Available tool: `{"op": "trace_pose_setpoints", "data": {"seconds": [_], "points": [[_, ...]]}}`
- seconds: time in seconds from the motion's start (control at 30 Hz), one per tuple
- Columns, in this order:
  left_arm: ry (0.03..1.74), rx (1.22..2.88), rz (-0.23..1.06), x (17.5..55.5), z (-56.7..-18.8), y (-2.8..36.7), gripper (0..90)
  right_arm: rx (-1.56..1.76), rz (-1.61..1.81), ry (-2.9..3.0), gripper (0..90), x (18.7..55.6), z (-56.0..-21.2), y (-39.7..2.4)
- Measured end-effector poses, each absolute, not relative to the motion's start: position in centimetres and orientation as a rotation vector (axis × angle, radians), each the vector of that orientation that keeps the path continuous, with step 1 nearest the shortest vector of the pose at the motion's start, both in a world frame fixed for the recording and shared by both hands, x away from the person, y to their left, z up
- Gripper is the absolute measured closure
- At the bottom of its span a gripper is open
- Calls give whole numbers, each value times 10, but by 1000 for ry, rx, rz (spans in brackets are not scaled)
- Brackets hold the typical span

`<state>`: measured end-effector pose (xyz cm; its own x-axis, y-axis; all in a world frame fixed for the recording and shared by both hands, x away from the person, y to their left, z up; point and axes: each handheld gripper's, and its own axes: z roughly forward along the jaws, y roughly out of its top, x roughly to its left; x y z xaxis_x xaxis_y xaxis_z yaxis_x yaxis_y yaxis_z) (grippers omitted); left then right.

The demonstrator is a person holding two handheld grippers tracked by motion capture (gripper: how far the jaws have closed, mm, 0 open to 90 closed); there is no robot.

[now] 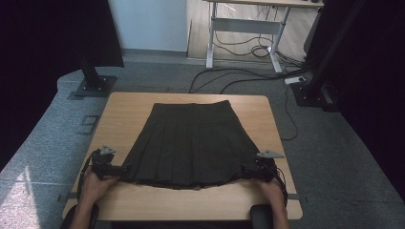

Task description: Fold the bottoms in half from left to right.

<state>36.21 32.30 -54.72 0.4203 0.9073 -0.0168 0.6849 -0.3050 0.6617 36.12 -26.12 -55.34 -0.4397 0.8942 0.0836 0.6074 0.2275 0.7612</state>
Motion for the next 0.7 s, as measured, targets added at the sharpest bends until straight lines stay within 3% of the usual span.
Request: {"op": "trace_pose_setpoints", "data": {"seconds": [0.7], "points": [[1340, 2087, 487, 362, -547, 323, 0, 1378, 1055, 2132, 239, 360, -554, -260]]}}
